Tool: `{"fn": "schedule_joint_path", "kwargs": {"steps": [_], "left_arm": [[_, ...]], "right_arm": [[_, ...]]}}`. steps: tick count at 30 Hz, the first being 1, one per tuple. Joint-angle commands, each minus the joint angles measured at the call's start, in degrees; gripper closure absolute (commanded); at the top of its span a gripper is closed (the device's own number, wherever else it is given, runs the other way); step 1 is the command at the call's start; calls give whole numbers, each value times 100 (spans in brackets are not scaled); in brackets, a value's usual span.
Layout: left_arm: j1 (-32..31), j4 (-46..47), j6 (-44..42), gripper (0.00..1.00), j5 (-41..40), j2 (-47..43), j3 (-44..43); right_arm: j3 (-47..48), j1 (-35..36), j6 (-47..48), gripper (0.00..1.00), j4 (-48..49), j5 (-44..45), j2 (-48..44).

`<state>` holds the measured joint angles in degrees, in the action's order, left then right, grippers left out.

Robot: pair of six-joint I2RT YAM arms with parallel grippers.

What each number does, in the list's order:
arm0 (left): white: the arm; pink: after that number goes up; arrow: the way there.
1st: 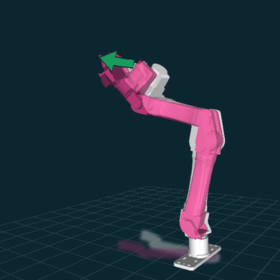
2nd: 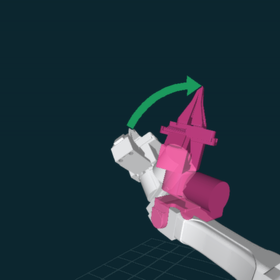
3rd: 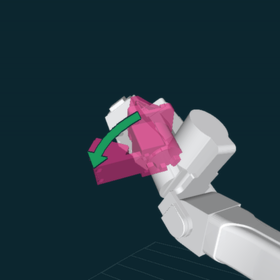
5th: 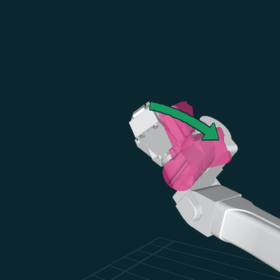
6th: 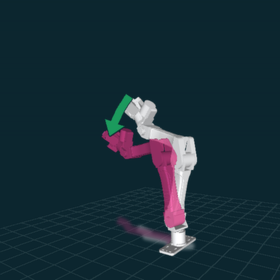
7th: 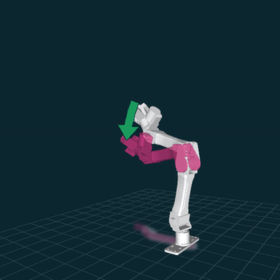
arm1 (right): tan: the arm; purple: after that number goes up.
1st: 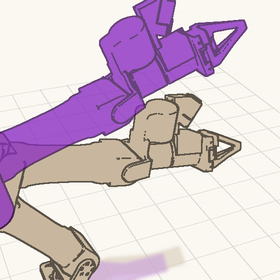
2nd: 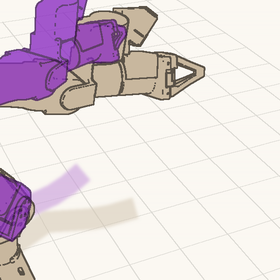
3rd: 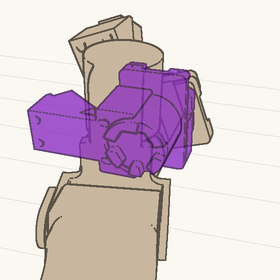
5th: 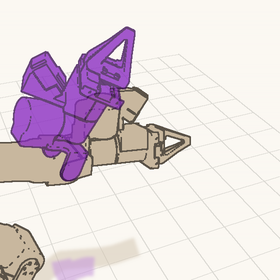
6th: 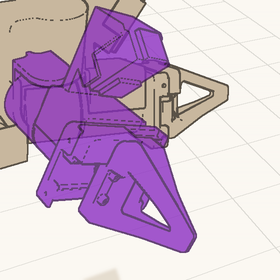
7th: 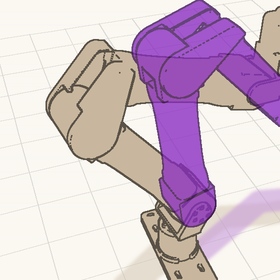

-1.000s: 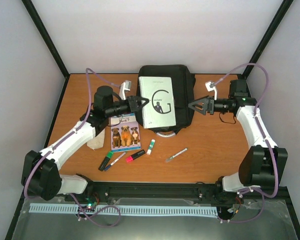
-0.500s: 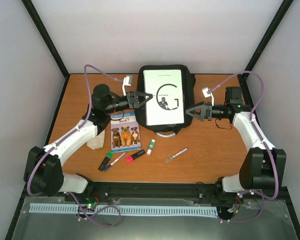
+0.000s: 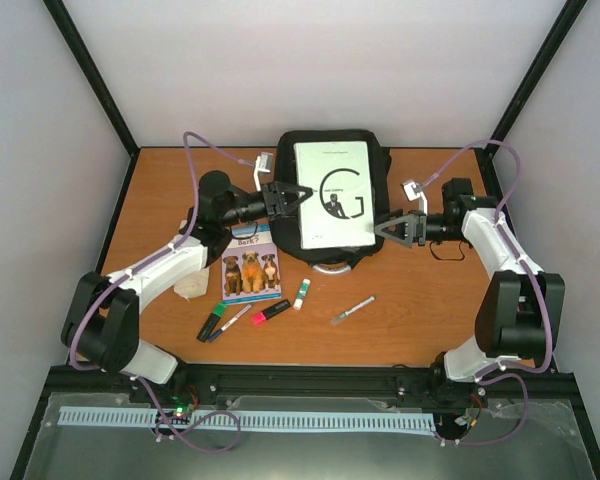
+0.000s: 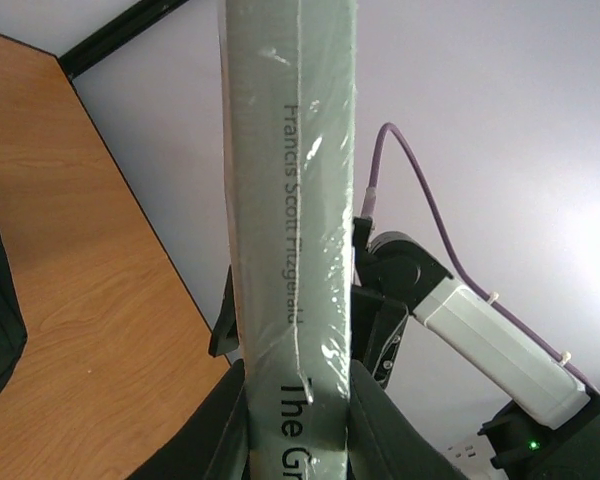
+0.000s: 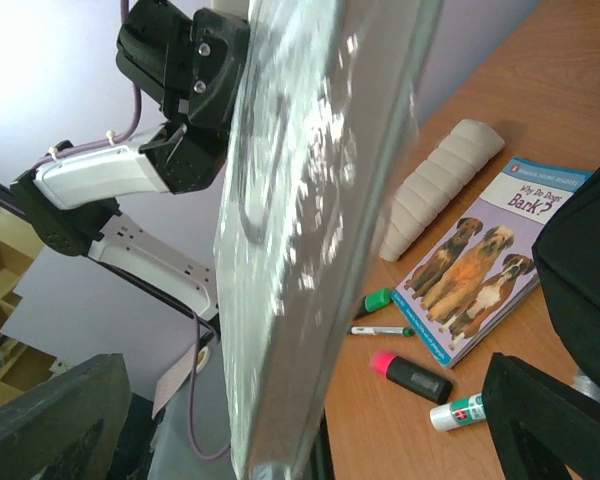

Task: Pack the student bag
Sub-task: Pick up the book from the center of the board.

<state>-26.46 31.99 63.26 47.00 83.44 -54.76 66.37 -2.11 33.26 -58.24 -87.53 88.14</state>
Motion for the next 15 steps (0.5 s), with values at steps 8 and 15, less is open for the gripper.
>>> {"fn": "schedule_joint_path", "kwargs": {"steps": [8,15], "left_arm": [[-468,706,-45,99,-22,382,-874],[-483,690,-66,99,-250,520,-853]], "right_arm": [[542,26,-1575,19,490,-476,-138],[227,26,-2544,36,1246,-512,-840]]}}
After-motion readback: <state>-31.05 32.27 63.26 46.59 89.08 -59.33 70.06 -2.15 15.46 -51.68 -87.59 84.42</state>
